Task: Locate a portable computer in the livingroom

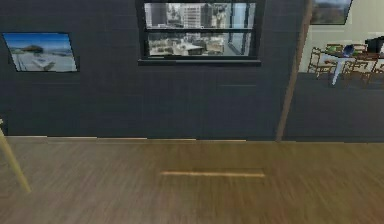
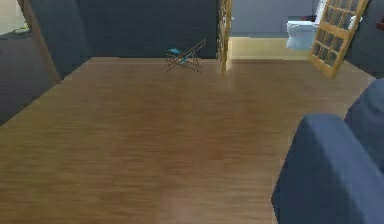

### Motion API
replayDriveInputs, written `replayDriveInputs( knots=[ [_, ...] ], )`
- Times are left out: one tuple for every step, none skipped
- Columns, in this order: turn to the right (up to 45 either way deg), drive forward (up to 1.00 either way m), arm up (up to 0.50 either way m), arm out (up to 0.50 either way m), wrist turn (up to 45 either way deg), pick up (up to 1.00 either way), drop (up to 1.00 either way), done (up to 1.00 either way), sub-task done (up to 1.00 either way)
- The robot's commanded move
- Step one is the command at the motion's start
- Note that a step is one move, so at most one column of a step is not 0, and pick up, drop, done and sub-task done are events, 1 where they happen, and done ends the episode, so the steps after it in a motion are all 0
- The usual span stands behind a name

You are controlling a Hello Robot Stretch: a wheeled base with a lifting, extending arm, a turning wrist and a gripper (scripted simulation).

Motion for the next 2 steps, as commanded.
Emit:
replayDriveInputs(
  knots=[
    [-45.0, 0.0, 0.0, 0.0, 0.0, 0.0, 0.0, 0.0, 0.0],
    [-30.0, 0.0, 0.0, 0.0, 0.0, 0.0, 0.0, 0.0, 0.0]
  ],
)
